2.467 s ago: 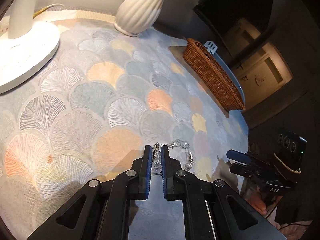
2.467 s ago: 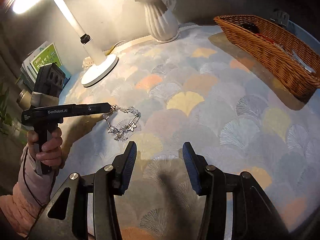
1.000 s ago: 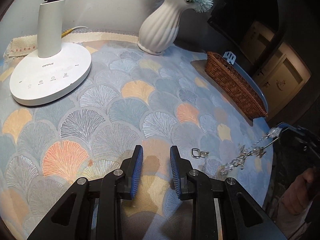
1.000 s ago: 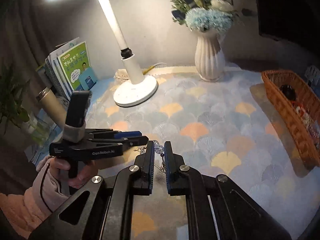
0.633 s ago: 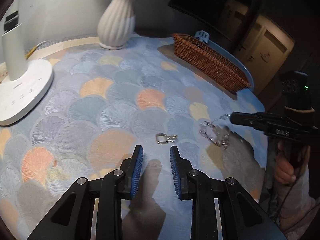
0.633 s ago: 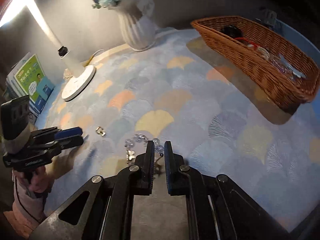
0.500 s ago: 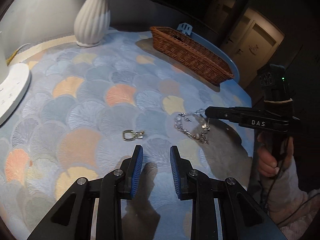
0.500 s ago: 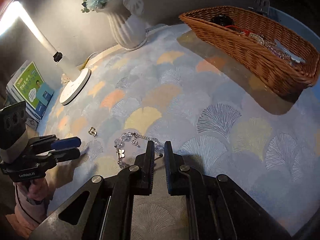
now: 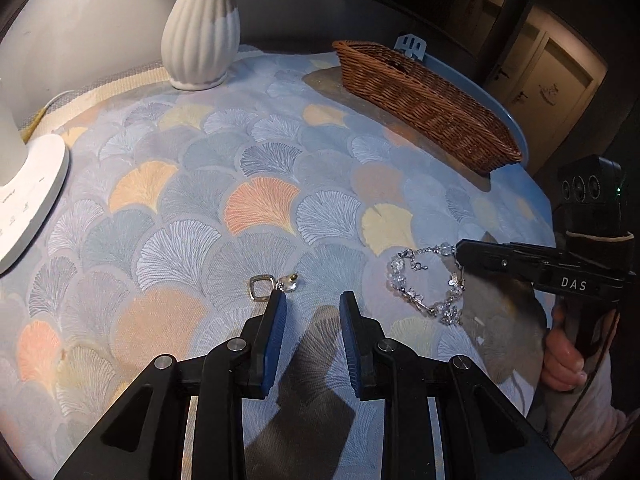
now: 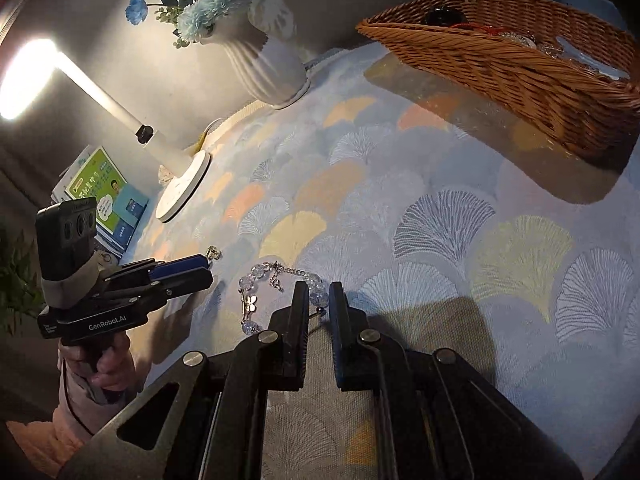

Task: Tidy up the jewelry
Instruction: 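Grasp the bead bracelet with the right tool while the left tool grasps the square pendant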

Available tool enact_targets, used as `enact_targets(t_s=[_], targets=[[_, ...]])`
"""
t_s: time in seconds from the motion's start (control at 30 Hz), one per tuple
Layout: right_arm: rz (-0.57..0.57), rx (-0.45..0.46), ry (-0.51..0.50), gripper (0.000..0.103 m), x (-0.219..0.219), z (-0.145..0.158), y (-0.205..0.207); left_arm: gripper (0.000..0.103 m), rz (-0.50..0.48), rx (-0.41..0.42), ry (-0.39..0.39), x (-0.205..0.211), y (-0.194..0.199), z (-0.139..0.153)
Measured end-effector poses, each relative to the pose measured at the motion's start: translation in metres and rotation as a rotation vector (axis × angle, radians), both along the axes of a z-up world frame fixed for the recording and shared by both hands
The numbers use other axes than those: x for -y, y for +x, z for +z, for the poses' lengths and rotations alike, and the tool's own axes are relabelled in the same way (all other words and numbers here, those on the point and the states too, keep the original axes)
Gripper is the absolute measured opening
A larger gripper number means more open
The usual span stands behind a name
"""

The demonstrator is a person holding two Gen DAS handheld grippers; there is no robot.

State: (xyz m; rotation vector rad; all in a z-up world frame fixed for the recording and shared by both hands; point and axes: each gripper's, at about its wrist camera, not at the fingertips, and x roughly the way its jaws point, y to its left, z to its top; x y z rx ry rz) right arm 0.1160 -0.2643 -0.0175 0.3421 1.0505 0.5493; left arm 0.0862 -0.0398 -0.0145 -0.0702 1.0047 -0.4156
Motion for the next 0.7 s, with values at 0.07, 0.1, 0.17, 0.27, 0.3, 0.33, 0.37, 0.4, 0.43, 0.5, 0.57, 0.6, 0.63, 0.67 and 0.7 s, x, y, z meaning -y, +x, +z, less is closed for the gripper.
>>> enact_targets(t_s=[0.07,0.1,0.17,0.27,0.3,0.33,0.37,0.4,0.43,0.5,0.57,0.6,0.63,0.67,0.7], targets=[[0.006,0.005,-0.004,0.013,-0.002,0.0,-0.001,0.028,0.012,-0.007,-0.008,-0.003,0.0,0.0],[0.008,0.008,-0.01,0.013,-0.003,0.001,-0.001,0.028,0.015,-0.007,-0.008,-0.003,0.002,0.0],[0.011,0.011,-0.013,0.013,-0.005,0.001,-0.001,0.028,0.024,0.001,0.01,0.001,0.009,0.0],[0.013,0.008,-0.006,0.013,-0.003,0.0,0.0,0.028,0.036,0.008,0.057,0.005,0.018,0.0],[0.013,0.008,-0.005,0.013,-0.003,0.0,0.0,0.028,0.034,0.011,0.065,0.006,0.018,0.0],[0.015,0.009,-0.005,0.013,-0.003,0.0,0.0,0.028,0.033,0.014,0.071,0.007,0.019,0.0],[0.016,0.009,-0.007,0.013,-0.003,0.0,0.0,0.028,0.033,0.019,0.078,0.007,0.019,0.0],[0.017,0.01,-0.01,0.013,-0.003,0.0,0.0,0.028,0.038,0.024,0.088,0.007,0.019,0.0],[0.018,0.011,-0.013,0.013,-0.004,0.0,0.0,0.028,0.045,0.029,0.104,0.009,0.021,0.0],[0.02,0.014,-0.017,0.013,-0.005,0.0,0.0,0.028,0.061,0.037,0.126,0.01,0.022,0.0],[0.021,0.013,-0.015,0.013,-0.004,0.0,0.0,0.028,0.076,0.053,0.159,0.012,0.023,-0.001],[0.021,0.012,-0.013,0.013,-0.004,0.0,0.0,0.028,0.077,0.063,0.173,0.013,0.024,-0.001],[0.021,0.011,-0.012,0.013,-0.004,0.0,0.0,0.028,0.079,0.077,0.188,0.015,0.024,-0.002],[0.021,0.011,-0.011,0.013,-0.004,0.0,0.0,0.028,0.081,0.089,0.202,0.017,0.024,-0.002],[0.021,0.011,-0.012,0.013,-0.004,0.0,0.0,0.028,0.08,0.096,0.214,0.019,0.023,-0.002]])
